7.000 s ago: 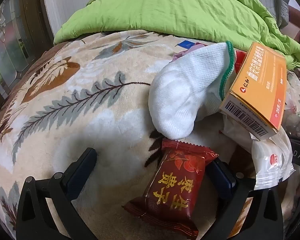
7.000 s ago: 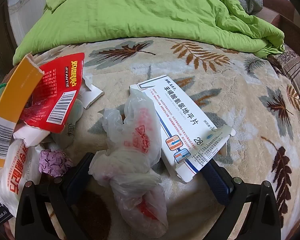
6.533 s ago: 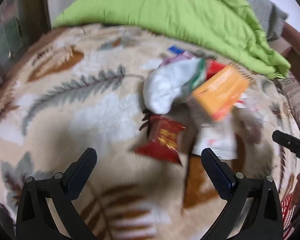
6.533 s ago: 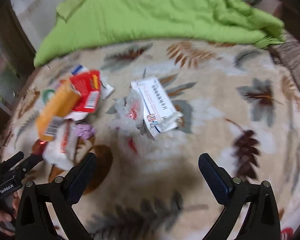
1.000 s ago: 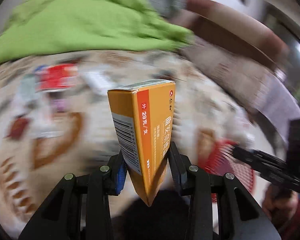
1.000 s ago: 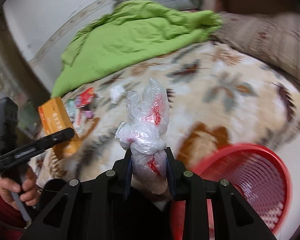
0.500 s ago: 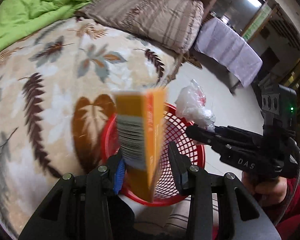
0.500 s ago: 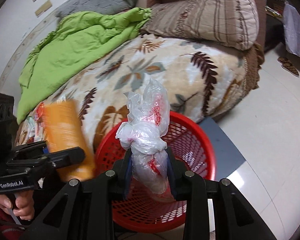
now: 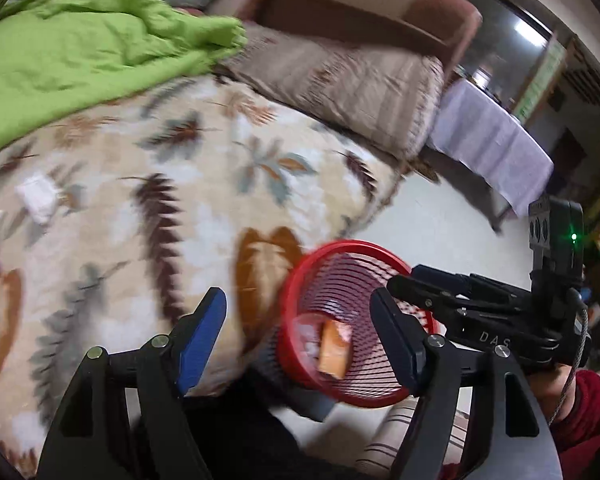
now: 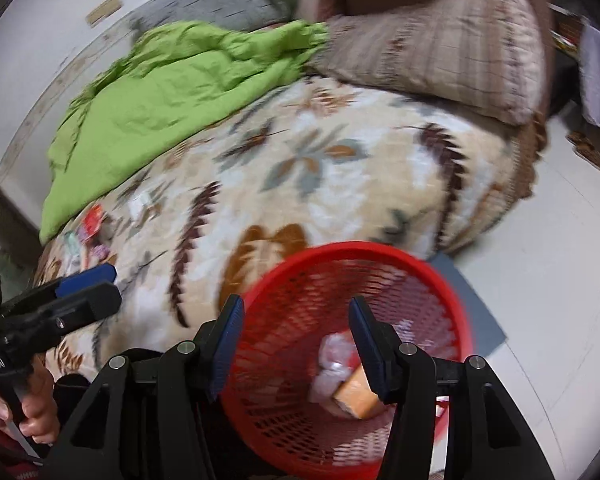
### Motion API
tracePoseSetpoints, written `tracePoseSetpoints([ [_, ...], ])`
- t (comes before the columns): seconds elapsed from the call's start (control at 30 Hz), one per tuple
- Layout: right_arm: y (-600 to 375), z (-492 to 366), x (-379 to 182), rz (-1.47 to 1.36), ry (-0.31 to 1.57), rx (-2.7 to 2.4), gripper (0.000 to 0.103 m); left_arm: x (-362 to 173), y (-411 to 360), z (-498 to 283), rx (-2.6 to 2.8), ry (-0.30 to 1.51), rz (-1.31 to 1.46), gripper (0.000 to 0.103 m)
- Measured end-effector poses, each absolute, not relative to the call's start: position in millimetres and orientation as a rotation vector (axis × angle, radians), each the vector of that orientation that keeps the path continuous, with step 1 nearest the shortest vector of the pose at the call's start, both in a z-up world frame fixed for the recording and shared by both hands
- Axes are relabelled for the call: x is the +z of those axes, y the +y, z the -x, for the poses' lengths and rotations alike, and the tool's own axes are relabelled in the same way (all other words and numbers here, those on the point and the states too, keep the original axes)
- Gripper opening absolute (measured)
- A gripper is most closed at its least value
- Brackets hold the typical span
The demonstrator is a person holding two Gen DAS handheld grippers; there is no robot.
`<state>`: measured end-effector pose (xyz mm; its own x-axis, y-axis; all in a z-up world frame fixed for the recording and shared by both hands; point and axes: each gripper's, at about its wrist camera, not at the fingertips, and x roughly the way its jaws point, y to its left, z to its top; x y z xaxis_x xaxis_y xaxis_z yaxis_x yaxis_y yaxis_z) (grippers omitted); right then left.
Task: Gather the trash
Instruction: 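Move both tools back to the bed toward the red snack packet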
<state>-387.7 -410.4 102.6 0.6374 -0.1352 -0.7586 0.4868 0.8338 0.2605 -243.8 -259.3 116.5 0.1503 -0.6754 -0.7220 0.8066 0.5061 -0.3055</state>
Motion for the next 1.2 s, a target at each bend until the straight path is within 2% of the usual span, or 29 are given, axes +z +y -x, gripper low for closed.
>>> tracePoseSetpoints([
  [0.4, -277.3, 263.0, 98.8, -0.294, 0.817, -0.084, 0.058, 112.4, -106.0, 192.1, -0.712, 0.887, -0.048, 0.074],
  [0.6, -225.0, 232.5, 87.1, -0.232, 0.868, 0.037, 0.058, 103.9, -32.4, 179.6, -0.551, 0.864, 0.025, 0.074],
  [0.87, -204.6, 184.0, 84.5, -0.19, 0.905, 0.16, 0.058, 90.3, 21.6, 137.4, -0.379, 0.861, 0.109, 0.074],
  [0.93, -203.3, 164.4, 81.6, -0.198, 0.913, 0.185, 0.052, 89.1, 29.2, 121.1, -0.348, 0.851, 0.105, 0.074],
  [1.13, -191.0, 108.6, 67.6, -0.177, 0.914, 0.181, 0.048, 72.2, 41.5, 76.4, -0.287, 0.875, 0.113, 0.074],
  [1.17, -189.4, 100.7, 65.3, -0.178, 0.914, 0.184, 0.047, 68.5, 41.4, 68.7, -0.291, 0.886, 0.125, 0.073],
  [1.2, -189.1, 92.0, 62.6, -0.185, 0.913, 0.191, 0.046, 64.6, 40.9, 62.1, -0.294, 0.895, 0.134, 0.067],
])
